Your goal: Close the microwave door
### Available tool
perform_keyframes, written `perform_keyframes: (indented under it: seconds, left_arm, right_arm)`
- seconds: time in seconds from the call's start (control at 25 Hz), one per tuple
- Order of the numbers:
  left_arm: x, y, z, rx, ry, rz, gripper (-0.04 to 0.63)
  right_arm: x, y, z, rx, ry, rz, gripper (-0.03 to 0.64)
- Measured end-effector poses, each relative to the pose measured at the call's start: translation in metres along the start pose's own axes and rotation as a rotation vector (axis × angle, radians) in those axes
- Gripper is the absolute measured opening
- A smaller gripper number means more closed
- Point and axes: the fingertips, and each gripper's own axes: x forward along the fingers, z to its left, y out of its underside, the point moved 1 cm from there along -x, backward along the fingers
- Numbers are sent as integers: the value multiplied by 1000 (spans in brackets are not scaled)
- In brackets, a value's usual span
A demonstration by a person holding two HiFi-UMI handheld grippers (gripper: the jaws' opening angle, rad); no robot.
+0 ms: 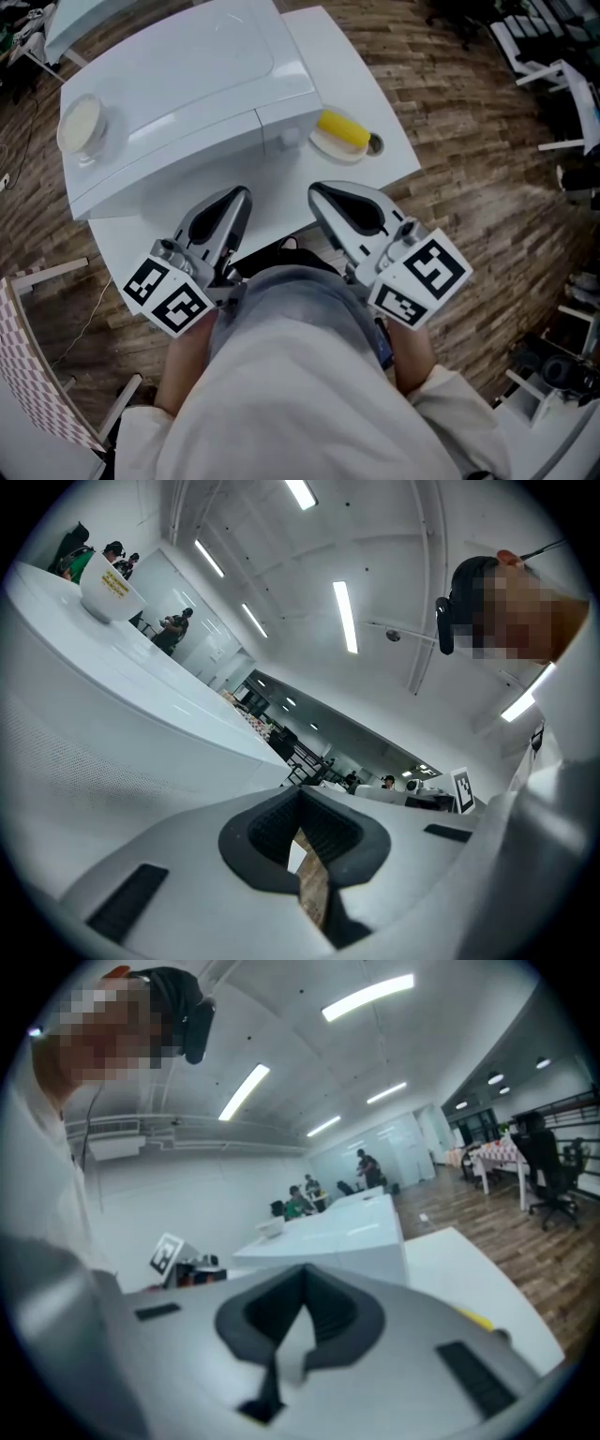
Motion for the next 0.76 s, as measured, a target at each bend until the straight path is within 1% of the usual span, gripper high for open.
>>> perform_keyframes:
  seconds: [0.24, 0.4, 0.76]
  left_arm:
    - [-3, 2, 2, -1, -5, 1, 14]
    - [-4, 7, 1, -5, -6, 5, 14]
    - [0, 13, -8, -6, 10, 5, 14]
  right_arm:
    - [1, 5, 3, -32, -20, 27, 22]
    - [0, 9, 6, -30, -31, 37, 21]
    - [-13, 14, 4, -34, -23, 46, 21]
